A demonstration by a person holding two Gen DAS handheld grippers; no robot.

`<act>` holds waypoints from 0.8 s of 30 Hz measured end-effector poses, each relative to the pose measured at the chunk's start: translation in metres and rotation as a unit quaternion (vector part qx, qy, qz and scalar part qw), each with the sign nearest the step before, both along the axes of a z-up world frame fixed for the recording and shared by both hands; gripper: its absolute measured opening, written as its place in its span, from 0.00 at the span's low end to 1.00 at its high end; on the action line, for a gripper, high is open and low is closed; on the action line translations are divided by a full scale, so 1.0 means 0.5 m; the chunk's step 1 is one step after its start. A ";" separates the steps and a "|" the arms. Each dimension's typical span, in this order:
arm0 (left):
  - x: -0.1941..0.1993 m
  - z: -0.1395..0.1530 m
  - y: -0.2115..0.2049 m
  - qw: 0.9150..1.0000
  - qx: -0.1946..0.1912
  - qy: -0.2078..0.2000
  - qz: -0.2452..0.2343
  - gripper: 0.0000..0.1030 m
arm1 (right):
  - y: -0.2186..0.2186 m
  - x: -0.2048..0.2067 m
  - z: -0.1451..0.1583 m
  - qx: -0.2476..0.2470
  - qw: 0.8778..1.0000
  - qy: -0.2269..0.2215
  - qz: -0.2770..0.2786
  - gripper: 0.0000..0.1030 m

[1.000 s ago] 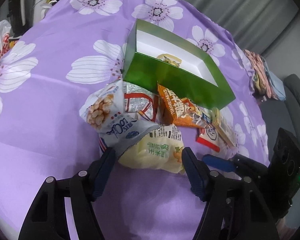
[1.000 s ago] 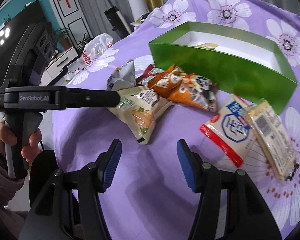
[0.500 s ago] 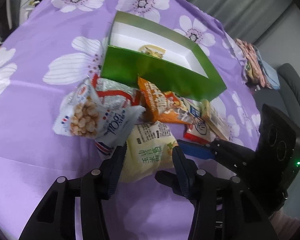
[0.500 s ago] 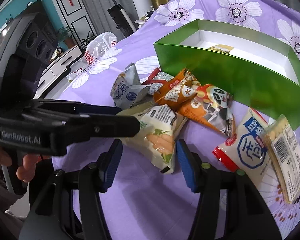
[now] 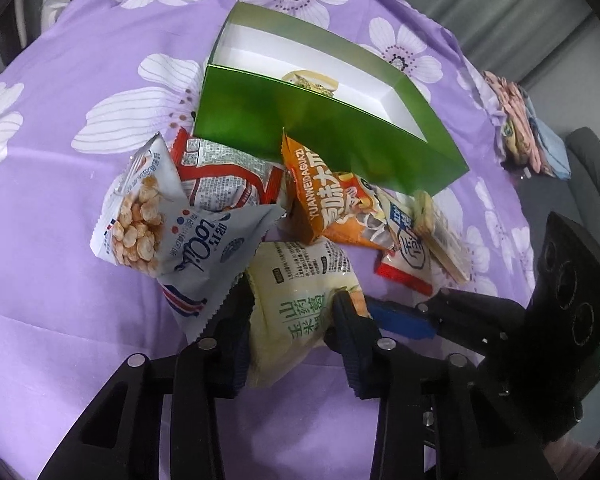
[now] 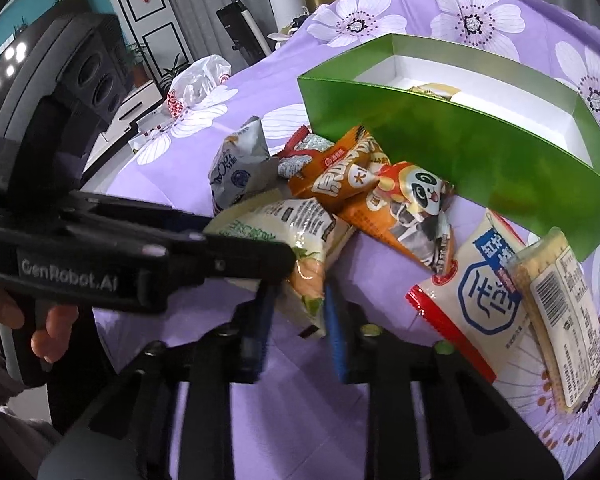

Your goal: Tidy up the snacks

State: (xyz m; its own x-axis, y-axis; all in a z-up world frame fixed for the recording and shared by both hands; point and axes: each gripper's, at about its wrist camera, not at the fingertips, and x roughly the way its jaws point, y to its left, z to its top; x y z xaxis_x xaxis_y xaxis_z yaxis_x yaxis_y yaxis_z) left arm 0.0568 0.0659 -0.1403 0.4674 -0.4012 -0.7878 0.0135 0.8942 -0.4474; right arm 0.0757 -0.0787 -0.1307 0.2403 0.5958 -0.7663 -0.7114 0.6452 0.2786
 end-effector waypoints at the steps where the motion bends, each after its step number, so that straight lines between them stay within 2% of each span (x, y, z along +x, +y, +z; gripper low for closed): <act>1: 0.000 -0.001 -0.002 1.000 0.004 0.000 -0.001 0.35 | 0.000 -0.002 -0.001 -0.001 1.000 -0.001 0.000 0.21; 2: 0.002 -0.001 -0.004 1.000 0.007 -0.001 -0.002 0.32 | 0.001 -0.003 -0.001 -0.001 1.000 -0.003 -0.001 0.20; 8: -0.005 0.013 -0.018 1.000 0.027 -0.011 -0.011 0.29 | -0.003 -0.018 0.009 0.006 1.000 -0.014 -0.002 0.15; 24: -0.049 0.098 -0.076 0.997 0.031 -0.058 -0.038 0.29 | -0.071 -0.079 0.092 0.027 0.997 -0.064 -0.026 0.15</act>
